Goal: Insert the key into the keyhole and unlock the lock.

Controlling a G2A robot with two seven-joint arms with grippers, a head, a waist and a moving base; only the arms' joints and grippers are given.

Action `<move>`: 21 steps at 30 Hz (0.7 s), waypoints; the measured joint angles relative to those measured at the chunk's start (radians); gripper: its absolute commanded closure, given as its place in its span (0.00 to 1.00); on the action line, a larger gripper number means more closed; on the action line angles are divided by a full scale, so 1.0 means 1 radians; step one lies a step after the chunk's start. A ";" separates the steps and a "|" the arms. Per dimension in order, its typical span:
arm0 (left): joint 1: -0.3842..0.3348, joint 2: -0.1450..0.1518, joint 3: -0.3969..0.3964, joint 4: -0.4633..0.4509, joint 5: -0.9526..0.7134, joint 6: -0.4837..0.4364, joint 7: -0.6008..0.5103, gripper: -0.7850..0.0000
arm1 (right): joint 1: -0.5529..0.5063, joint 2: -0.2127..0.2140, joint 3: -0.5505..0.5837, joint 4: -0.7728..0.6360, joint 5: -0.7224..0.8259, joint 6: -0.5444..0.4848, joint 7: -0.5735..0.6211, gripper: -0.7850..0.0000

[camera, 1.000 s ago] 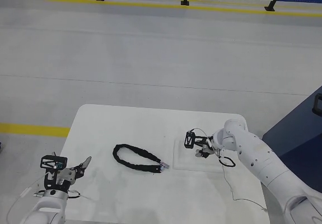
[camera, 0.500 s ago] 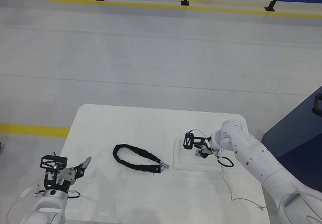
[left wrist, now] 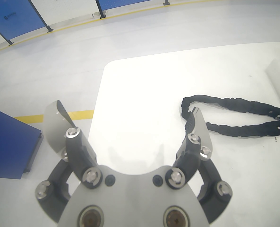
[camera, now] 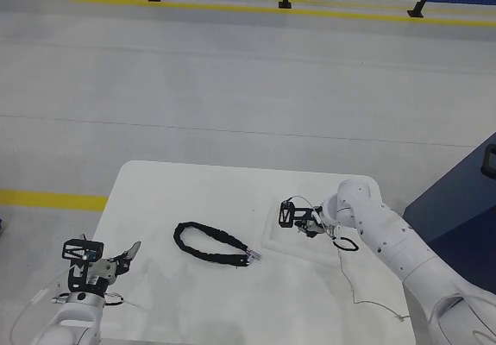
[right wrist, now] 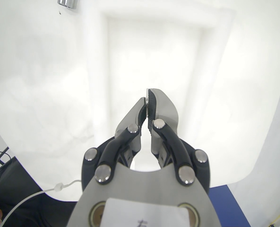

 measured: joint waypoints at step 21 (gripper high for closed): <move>0.000 0.000 0.000 0.000 0.000 0.000 0.000 0.00 | -0.207 0.146 0.340 -0.200 0.453 -0.067 0.037 1.00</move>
